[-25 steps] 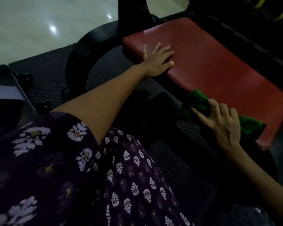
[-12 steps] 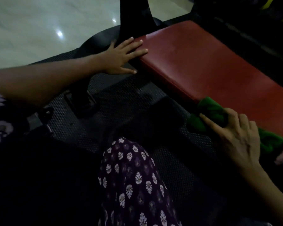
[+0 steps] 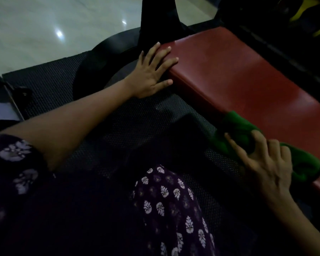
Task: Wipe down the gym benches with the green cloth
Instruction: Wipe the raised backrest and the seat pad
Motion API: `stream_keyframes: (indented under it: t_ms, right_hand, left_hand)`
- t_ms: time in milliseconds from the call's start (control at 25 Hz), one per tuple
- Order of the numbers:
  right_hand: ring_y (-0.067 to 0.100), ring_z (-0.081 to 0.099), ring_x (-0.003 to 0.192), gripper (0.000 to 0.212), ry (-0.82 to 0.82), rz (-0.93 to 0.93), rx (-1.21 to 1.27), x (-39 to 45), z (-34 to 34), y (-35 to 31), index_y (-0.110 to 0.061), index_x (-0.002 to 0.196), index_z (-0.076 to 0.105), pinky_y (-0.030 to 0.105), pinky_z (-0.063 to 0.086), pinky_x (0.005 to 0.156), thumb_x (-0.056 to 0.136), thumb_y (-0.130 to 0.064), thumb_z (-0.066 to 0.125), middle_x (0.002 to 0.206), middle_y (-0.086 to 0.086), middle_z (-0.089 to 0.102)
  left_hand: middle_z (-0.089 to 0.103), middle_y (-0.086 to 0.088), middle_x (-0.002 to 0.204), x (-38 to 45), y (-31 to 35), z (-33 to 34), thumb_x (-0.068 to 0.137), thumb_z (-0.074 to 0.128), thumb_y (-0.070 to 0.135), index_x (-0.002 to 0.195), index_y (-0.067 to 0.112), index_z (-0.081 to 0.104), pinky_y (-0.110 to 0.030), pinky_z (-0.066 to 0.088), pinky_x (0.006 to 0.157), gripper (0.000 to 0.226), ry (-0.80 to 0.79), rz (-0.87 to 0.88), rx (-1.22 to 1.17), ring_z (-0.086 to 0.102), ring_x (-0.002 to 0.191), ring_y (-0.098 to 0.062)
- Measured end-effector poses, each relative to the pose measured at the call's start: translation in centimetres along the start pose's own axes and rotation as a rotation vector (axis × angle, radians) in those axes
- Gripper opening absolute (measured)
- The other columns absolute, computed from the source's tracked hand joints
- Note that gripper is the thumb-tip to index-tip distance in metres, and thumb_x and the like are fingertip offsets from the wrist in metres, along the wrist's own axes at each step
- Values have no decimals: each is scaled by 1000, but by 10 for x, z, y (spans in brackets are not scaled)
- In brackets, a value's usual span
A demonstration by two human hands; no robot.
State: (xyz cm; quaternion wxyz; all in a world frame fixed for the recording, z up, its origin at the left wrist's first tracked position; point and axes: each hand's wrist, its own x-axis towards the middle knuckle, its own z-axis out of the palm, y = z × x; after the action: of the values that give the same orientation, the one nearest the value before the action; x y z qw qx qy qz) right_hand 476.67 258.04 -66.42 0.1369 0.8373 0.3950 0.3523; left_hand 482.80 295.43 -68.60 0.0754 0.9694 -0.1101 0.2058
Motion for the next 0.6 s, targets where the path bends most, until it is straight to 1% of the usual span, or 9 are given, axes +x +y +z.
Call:
stream_keyframes:
  t_ms: [40, 120, 200, 280, 360, 400, 480, 520, 600]
  right_hand:
    - [29, 37, 77, 57, 1, 13, -7, 9, 4, -4, -29, 132, 51, 38, 32, 60, 79, -14, 67, 115, 19, 43]
    - [29, 36, 78, 56, 13, 58, -3, 44, 14, -24, -31, 131, 52, 37, 33, 60, 80, -16, 69, 112, 17, 43]
    - [28, 35, 79, 54, 40, 101, -16, 88, 27, -50, -34, 130, 53, 35, 30, 61, 80, -21, 69, 110, 15, 45]
    - [27, 36, 80, 50, 48, 122, -31, 126, 38, -71, -36, 129, 54, 34, 30, 61, 82, -24, 66, 109, 14, 47]
    - [27, 38, 82, 50, 64, 101, -34, 138, 42, -72, -35, 130, 54, 33, 31, 63, 82, -23, 65, 112, 14, 48]
    - [28, 37, 83, 51, 79, 53, -19, 132, 42, -67, -34, 130, 54, 35, 30, 64, 82, -21, 65, 114, 14, 48]
    - [29, 37, 83, 53, 77, -17, 14, 101, 33, -53, -30, 131, 55, 37, 27, 64, 81, -16, 65, 118, 15, 44]
    - [29, 37, 81, 53, 63, -33, 6, 83, 28, -47, -29, 130, 56, 37, 26, 64, 81, -15, 66, 118, 16, 42]
    - [29, 36, 78, 52, 33, -35, -23, 63, 22, -38, -29, 129, 58, 38, 26, 62, 80, -14, 65, 116, 17, 43]
  left_hand:
    - [20, -14, 154, -1, -1, 4, 90, 12, 68, 140, 31, 14, -66, 10, 107, 63, 34, -8, -34, 5, 143, -34]
    - [22, -12, 153, -4, -3, 14, 93, 16, 64, 140, 29, 18, -64, 9, 108, 58, 120, 1, -63, 5, 141, -30]
    - [19, -4, 149, -2, -8, 21, 94, 20, 61, 139, 28, 22, -63, 12, 108, 56, 194, 37, -77, 7, 138, -27]
    - [21, -1, 145, 2, -17, 25, 96, 24, 57, 139, 26, 27, -58, 16, 111, 53, 257, 76, -98, 12, 137, -27]
    - [32, -6, 145, 4, -17, 26, 99, 27, 49, 137, 21, 37, -46, 18, 114, 49, 326, 65, -177, 18, 136, -26]
    - [41, -8, 141, 5, -15, 24, 99, 28, 46, 135, 16, 45, -37, 19, 115, 49, 361, 23, -265, 23, 134, -26]
    - [56, -9, 126, 9, -9, 19, 99, 35, 40, 123, 9, 58, -18, 22, 109, 45, 441, -106, -464, 36, 126, -24]
    - [59, -7, 120, 11, -8, 19, 97, 40, 35, 117, 9, 63, -12, 22, 105, 40, 476, -146, -519, 40, 122, -23]
    - [58, -1, 118, 13, -9, 22, 95, 46, 29, 113, 10, 65, -11, 23, 104, 32, 497, -146, -544, 41, 119, -20]
